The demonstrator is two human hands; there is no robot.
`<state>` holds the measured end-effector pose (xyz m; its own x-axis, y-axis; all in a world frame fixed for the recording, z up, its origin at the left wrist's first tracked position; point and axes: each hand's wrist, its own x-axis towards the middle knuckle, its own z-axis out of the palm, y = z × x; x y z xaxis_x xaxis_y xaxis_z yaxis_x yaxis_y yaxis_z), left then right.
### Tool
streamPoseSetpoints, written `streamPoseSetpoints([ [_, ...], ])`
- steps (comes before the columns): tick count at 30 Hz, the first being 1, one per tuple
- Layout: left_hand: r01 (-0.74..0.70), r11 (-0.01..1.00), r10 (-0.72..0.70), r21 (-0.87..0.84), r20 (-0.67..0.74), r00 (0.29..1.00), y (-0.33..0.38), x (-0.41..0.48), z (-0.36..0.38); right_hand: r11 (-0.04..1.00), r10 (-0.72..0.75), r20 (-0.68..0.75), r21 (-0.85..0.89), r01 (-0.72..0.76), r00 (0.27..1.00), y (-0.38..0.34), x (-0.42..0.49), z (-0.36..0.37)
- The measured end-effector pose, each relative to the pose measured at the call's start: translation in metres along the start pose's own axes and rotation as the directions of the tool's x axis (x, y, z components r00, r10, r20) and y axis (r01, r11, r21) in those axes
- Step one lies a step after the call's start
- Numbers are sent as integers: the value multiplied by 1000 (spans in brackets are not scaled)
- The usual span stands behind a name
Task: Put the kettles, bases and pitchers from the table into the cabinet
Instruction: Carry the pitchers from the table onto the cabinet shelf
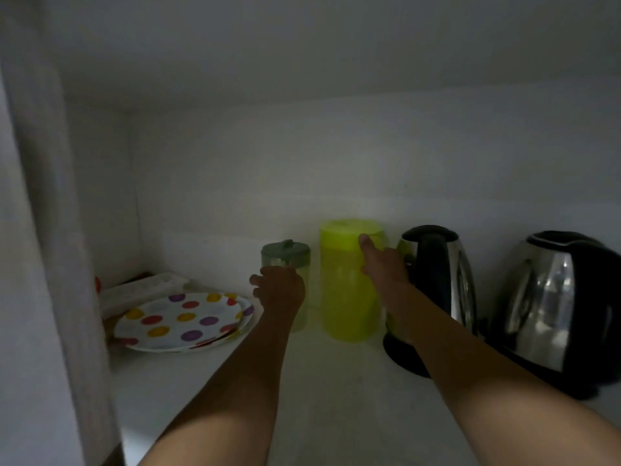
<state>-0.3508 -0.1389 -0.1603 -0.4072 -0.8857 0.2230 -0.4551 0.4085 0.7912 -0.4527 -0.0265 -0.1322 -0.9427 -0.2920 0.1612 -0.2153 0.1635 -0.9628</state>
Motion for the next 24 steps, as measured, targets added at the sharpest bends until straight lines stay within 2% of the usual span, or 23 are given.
streamPoseSetpoints([
  [3,24,995,-23,-95,12,1000,6,-14,-9,989,43,3,-144,-42,999,2,-23,-7],
  [5,13,997,-11,-77,31,999,6,-23,-9,983,66,27,-176,-61,997,6,-40,-15],
  [7,-27,999,29,-38,51,998,4,-36,-6,977,32,53,-215,-20,998,14,-58,-20],
  [9,-71,997,75,-36,130,989,1,-53,-3,955,17,33,-295,-6,999,27,-79,-28],
  [12,-59,998,64,-31,212,975,-8,-84,-2,895,-12,32,-446,25,999,41,-116,-44],
  [15,-60,998,62,-16,242,968,-12,-119,-14,836,4,-7,-549,-7,1000,46,-147,-65],
  [20,-155,987,146,36,187,971,-4,-173,-64,829,-61,-19,-557,40,998,33,-197,-92],
  [24,-221,974,217,37,105,971,-3,-227,-111,843,-147,30,-519,141,989,20,-249,-107],
])
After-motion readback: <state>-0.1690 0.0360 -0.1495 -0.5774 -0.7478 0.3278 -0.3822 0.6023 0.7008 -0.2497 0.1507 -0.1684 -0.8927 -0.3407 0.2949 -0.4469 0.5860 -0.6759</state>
